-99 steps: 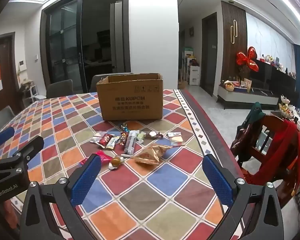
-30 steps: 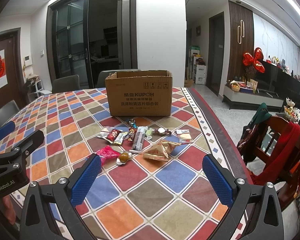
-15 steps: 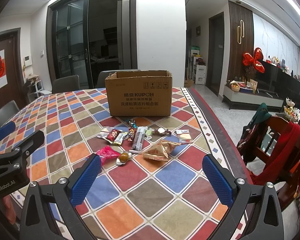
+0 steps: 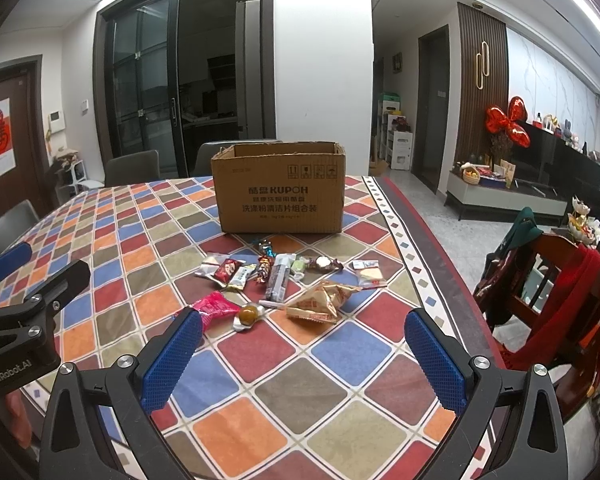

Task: Organize snacks

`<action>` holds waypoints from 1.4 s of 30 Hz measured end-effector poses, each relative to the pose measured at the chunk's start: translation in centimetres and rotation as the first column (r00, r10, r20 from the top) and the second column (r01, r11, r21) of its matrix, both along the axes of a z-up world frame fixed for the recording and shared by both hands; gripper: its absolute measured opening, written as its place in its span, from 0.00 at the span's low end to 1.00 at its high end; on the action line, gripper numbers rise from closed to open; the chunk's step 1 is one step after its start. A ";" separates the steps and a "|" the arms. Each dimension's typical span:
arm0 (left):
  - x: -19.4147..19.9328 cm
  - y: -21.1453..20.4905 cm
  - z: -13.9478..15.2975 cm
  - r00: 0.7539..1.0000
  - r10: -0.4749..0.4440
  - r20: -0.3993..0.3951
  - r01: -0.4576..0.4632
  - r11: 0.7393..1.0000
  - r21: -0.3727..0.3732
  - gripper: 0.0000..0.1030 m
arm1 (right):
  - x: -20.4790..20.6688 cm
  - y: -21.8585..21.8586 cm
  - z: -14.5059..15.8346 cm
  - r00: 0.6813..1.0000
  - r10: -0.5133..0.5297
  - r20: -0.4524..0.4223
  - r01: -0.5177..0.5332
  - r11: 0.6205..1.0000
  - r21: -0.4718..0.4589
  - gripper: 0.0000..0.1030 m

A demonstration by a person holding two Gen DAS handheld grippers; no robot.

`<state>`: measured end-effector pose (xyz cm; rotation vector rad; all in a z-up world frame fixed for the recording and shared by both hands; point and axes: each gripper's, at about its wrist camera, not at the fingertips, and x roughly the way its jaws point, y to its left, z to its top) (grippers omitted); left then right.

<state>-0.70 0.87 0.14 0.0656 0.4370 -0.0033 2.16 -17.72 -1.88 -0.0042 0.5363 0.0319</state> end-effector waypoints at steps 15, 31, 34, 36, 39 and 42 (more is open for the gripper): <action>-0.1 -0.1 -0.6 1.000 -0.004 -0.018 0.004 1.000 -0.004 1.00 | 0.0 0.3 -0.2 1.000 0.004 -0.009 -0.004 1.000 -0.003 0.99; 5.4 0.3 -4.0 0.975 -0.119 -0.187 0.121 0.993 -0.001 0.93 | 4.3 1.2 -2.5 0.994 0.065 -0.084 -0.064 0.998 0.015 0.99; 7.0 0.2 -4.9 0.960 -0.152 -0.236 0.153 0.988 -0.014 0.86 | 5.6 1.4 -3.2 0.992 0.074 -0.105 -0.072 0.997 0.023 0.99; 7.9 0.1 -5.5 0.952 -0.169 -0.257 0.171 0.985 -0.014 0.81 | 6.4 1.7 -3.6 0.990 0.080 -0.114 -0.079 0.997 0.019 0.97; 9.2 -0.1 -6.5 0.937 -0.190 -0.293 0.194 0.981 -0.015 0.78 | 7.6 2.0 -4.4 0.984 0.106 -0.140 -0.105 0.994 0.018 0.90; 10.2 0.1 -7.3 0.922 -0.209 -0.325 0.212 0.977 -0.028 0.78 | 9.0 2.5 -5.1 0.975 0.136 -0.176 -0.134 0.991 0.023 0.84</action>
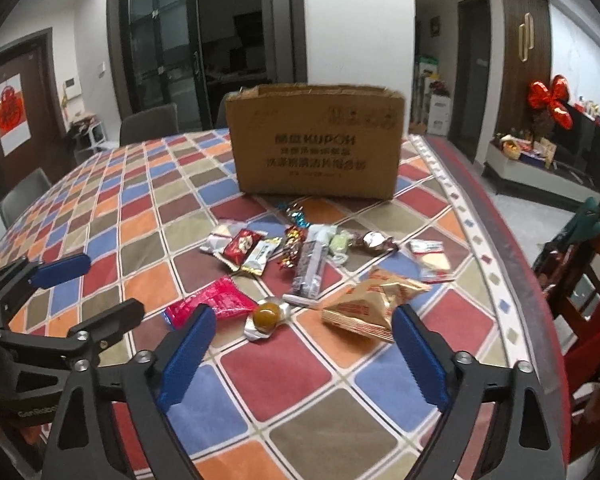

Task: Organize snacks
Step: 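Grasp the red-pink candy bag with the left tool while the right tool grasps the gold sweet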

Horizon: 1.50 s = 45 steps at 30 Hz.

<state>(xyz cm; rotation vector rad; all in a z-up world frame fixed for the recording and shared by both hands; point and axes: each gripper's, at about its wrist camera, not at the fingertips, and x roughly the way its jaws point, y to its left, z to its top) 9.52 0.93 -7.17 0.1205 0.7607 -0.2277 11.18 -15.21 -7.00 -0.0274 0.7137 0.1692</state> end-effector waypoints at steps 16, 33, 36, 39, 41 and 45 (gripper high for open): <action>4.2 -0.6 -3.4 0.990 -0.059 -0.131 0.055 0.998 -0.039 0.70 | 5.6 1.2 -4.3 0.980 0.107 -0.169 -0.103 0.994 0.029 0.60; 5.7 -0.5 -4.8 0.975 -0.098 -0.199 0.075 0.990 -0.121 0.59 | 7.2 1.3 -5.3 0.971 0.112 -0.211 -0.106 0.994 0.038 0.55; 5.5 -0.4 -5.0 0.973 -0.104 -0.204 0.079 0.989 -0.128 0.59 | 7.2 1.6 -5.4 0.969 0.123 -0.213 -0.119 0.992 0.031 0.55; 5.5 -0.4 -5.1 0.971 -0.108 -0.211 0.078 0.987 -0.143 0.59 | 7.4 1.9 -5.7 0.967 0.130 -0.218 -0.128 0.991 0.026 0.55; 5.6 -0.4 -5.3 0.968 -0.115 -0.222 0.080 0.984 -0.161 0.56 | 7.7 2.0 -5.9 0.965 0.129 -0.228 -0.126 0.992 0.027 0.55; 5.6 -0.7 -5.5 0.962 -0.127 -0.243 0.084 0.980 -0.180 0.49 | 7.7 2.1 -6.1 0.963 0.140 -0.229 -0.138 0.990 0.028 0.46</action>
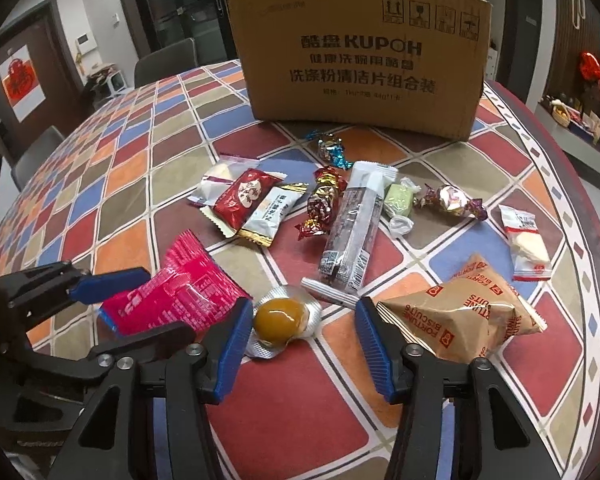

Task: Organize snacks
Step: 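Grasp the red-pink candy bag with the left tool while the right tool grasps the gold sweet, then carry both held snacks over the cardboard box and open both tools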

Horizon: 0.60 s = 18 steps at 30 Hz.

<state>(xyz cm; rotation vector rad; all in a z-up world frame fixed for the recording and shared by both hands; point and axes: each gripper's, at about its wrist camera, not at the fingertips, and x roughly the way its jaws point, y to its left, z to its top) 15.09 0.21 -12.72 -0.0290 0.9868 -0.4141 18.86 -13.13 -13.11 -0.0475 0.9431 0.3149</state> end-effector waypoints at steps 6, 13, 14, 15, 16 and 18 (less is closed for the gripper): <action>0.1 0.0 -0.1 1.000 0.012 0.003 -0.012 1.000 0.006 0.43 | -0.2 0.4 0.1 0.999 0.035 0.001 -0.035 0.999 0.007 0.35; -1.2 0.5 2.0 0.997 0.040 0.064 -0.040 0.999 0.002 0.42 | -1.2 0.8 1.1 0.998 0.050 0.034 -0.050 0.999 -0.007 0.35; -1.3 0.6 2.4 0.996 0.045 0.078 -0.045 0.999 0.003 0.42 | -1.4 0.8 1.3 0.998 0.052 0.045 -0.052 0.999 -0.013 0.35; -1.5 0.7 2.9 0.995 0.051 0.091 -0.052 0.999 0.003 0.42 | -1.7 0.9 1.7 0.997 0.056 0.059 -0.055 0.998 -0.020 0.35; -1.6 0.8 3.3 0.993 0.056 0.100 -0.057 0.998 0.002 0.42 | -1.9 0.9 2.0 0.996 0.058 0.070 -0.057 0.998 -0.025 0.35; -1.8 0.8 4.1 0.991 0.065 0.118 -0.066 0.998 0.001 0.42 | -2.4 0.9 2.8 0.994 0.058 0.096 -0.056 0.998 -0.031 0.35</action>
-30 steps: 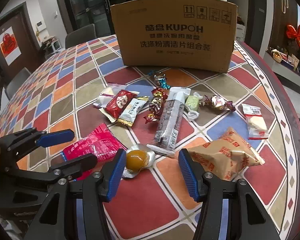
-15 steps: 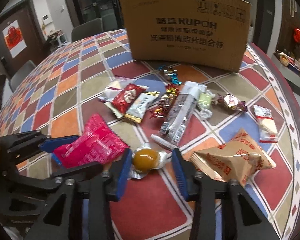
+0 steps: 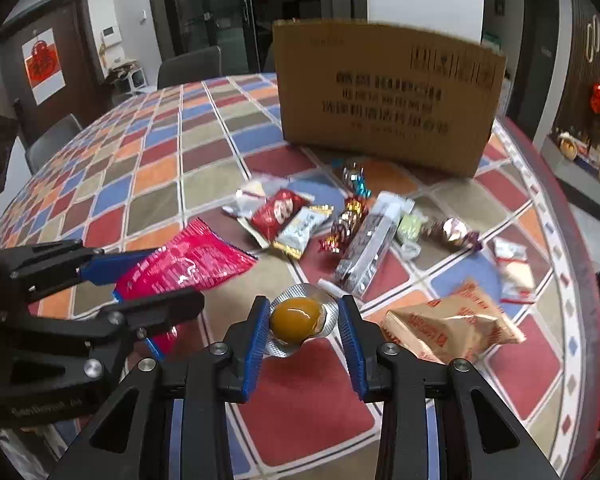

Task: Organize snacks
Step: 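Carry both held snacks over the cardboard box and open both tools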

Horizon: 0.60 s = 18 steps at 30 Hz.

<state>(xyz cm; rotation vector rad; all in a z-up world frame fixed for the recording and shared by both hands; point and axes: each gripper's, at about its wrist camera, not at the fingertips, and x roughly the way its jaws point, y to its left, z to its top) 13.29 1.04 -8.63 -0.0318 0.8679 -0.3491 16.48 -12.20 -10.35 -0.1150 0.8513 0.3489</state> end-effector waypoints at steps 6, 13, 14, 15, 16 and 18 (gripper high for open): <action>-0.5 -0.2 3.4 0.996 0.011 0.086 -0.012 1.000 0.012 0.42 | -1.1 -0.4 2.8 0.997 -0.012 0.078 0.012 1.000 0.004 0.35; -0.1 -0.7 7.2 0.981 0.006 0.195 -0.009 1.000 0.015 0.42 | -1.7 -1.1 6.3 0.983 -0.038 0.178 0.035 0.999 0.022 0.35; 0.1 -0.8 7.7 0.978 0.006 0.209 -0.009 1.000 0.016 0.42 | -1.8 -1.2 6.9 0.980 -0.044 0.195 0.040 0.999 0.027 0.35; 0.0 -0.9 8.1 0.975 0.005 0.222 -0.008 1.000 0.016 0.42 | -1.8 -1.3 7.3 0.978 -0.047 0.204 0.042 0.999 0.029 0.35; 0.2 -1.0 8.5 0.973 0.004 0.232 -0.008 1.000 0.016 0.42 | -1.8 -1.4 7.9 0.974 -0.052 0.220 0.046 0.998 0.030 0.35; 0.4 -1.1 9.2 0.968 0.005 0.251 -0.009 1.000 0.014 0.42 | -1.7 -1.5 8.6 0.969 -0.058 0.239 0.052 0.998 0.031 0.35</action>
